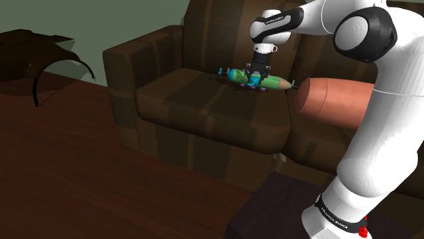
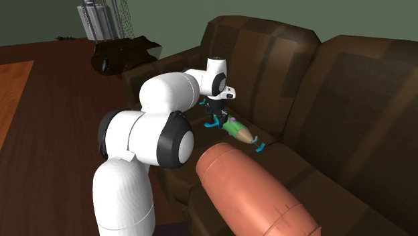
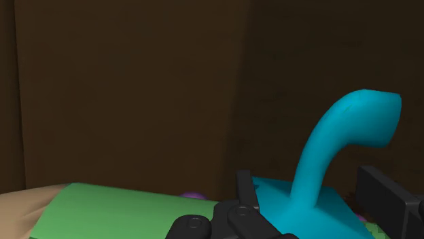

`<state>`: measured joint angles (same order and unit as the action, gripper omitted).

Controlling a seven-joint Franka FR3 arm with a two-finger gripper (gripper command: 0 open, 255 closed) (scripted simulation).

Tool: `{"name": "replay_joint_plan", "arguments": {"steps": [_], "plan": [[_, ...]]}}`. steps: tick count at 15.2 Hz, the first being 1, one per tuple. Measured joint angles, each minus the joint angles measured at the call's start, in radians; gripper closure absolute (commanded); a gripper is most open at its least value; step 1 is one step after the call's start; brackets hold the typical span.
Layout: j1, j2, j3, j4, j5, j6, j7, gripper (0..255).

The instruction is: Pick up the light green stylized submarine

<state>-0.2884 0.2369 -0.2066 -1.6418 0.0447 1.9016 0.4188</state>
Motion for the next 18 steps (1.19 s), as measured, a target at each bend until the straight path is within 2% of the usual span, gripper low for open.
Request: {"name": "replay_joint_plan", "arguments": {"steps": [9, 18], "plan": [[0.000, -0.001, 0.000, -0.002, 0.000, 0.002, 0.000, 255], [-0.003, -0.004, -0.002, 0.095, -0.002, -0.102, 0.000, 255]]}}
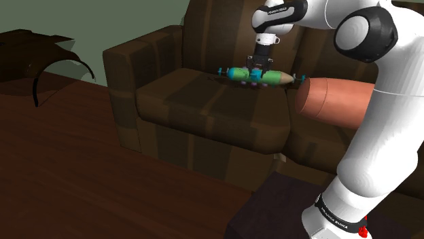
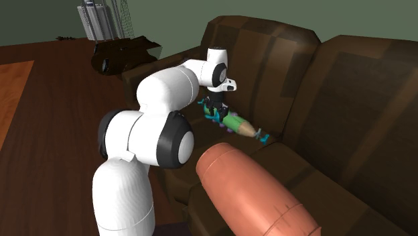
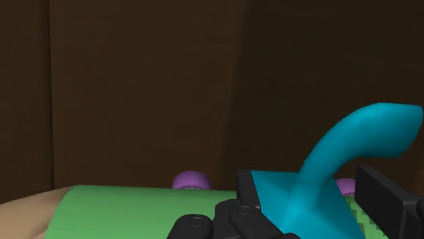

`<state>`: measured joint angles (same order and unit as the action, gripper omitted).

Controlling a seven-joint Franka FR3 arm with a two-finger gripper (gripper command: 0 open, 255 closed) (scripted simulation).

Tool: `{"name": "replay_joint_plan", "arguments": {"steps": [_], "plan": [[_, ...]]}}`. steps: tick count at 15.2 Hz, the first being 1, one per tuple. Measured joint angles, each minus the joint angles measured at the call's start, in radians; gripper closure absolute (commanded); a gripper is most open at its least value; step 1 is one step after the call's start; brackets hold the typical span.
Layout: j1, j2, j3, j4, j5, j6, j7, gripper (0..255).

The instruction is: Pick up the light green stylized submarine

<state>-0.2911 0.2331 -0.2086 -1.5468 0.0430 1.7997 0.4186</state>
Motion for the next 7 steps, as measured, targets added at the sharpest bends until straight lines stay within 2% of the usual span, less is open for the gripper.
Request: {"name": "replay_joint_plan", "arguments": {"steps": [7], "plan": [[-0.002, 0.009, -0.001, 0.102, 0.001, -0.093, 0.002, 255]]}}
